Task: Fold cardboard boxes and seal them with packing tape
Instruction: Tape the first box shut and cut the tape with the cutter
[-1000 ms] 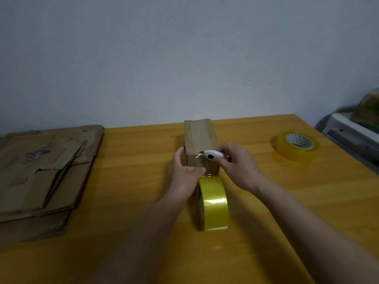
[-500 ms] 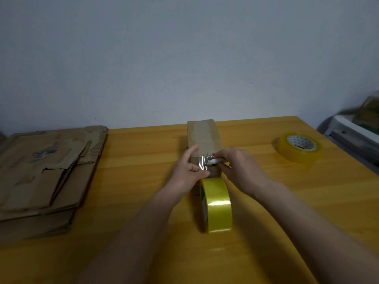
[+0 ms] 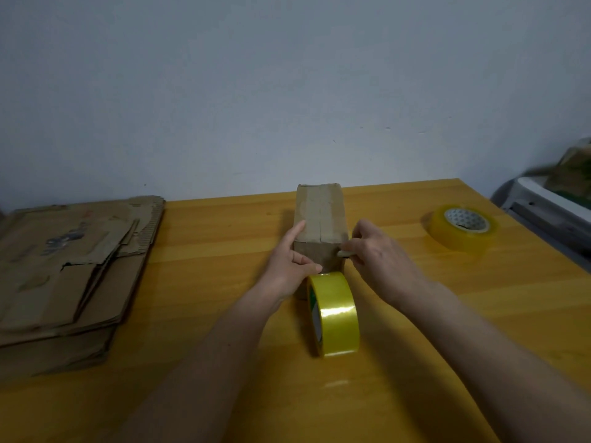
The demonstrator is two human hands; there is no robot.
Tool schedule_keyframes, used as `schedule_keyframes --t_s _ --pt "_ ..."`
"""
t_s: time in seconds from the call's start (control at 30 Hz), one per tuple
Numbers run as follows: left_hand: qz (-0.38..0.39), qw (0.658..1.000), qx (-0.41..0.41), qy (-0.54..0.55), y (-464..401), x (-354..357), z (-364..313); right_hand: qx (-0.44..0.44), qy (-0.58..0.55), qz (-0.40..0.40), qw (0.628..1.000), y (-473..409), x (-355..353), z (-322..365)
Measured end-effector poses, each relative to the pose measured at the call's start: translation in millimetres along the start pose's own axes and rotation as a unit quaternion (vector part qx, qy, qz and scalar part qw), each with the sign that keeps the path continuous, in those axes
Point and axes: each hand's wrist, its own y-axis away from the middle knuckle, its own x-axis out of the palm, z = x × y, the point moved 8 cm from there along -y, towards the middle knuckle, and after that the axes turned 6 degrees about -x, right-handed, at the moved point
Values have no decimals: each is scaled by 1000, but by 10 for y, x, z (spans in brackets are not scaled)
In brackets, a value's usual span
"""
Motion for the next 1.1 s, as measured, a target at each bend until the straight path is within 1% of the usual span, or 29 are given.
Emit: schedule_keyframes --t_s 0.07,0.1,0.17,0.23,0.3,0.37,0.4,0.43,0.47,0.5,0.53,0.57,0.6,0.63,0.67,0.7,0.73,0.77,0.93,1.1 --pt "4 1000 -1 -2 19 -4 -16 42 -25 16 999 54 5 -166" --pt "7 1000 -1 -2 28 -6 -23 89 -69 23 993 95 31 -309" --pt "10 1000 0 -1 38 -6 -36 196 -163 51 966 232 173 -609" --pt "11 1000 -2 1 42 -1 -36 270 -201 97 937 416 426 -815" --pt "12 1000 -6 0 42 7 -40 314 -219 143 913 589 684 -915" --pt "12 1000 -9 -1 42 11 -43 333 -235 158 900 659 810 -936" --pt "12 1000 -10 -2 39 11 -48 331 -229 150 903 632 797 -939" --pt "13 1000 -11 -3 37 12 -45 321 -205 122 917 565 732 -937" --pt "14 1000 -13 -2 36 12 -45 301 -173 72 935 465 601 -911" --pt "16 1000 -14 0 34 13 -40 270 -148 3 952 340 416 -838" --pt "18 1000 -14 4 35 16 -36 222 -136 -64 963 201 214 -703" --pt "22 1000 -13 9 33 18 -32 169 -138 -104 970 58 74 -555" --pt "25 1000 -13 14 30 20 -31 117 -146 -109 976 -83 12 -412" --pt "29 999 -13 20 25 21 -22 72 -157 -84 981 -218 32 -283" --pt "34 999 -13 26 21 23 -19 45 -165 -38 984 -324 118 -193" --pt "39 999 -14 33 14 24 -11 37 -174 12 984 -397 220 -150" --pt "44 998 -15 40 12 27 -7 40 -186 46 981 -437 308 -154" --pt "47 998 -17 46 7 30 -1 48 -207 56 976 -463 359 -184" --pt "58 996 -22 66 -5 65 6 91 -317 20 944 -485 443 -361" --pt "67 995 -30 70 -19 67 12 101 -375 -5 921 -516 494 -420"
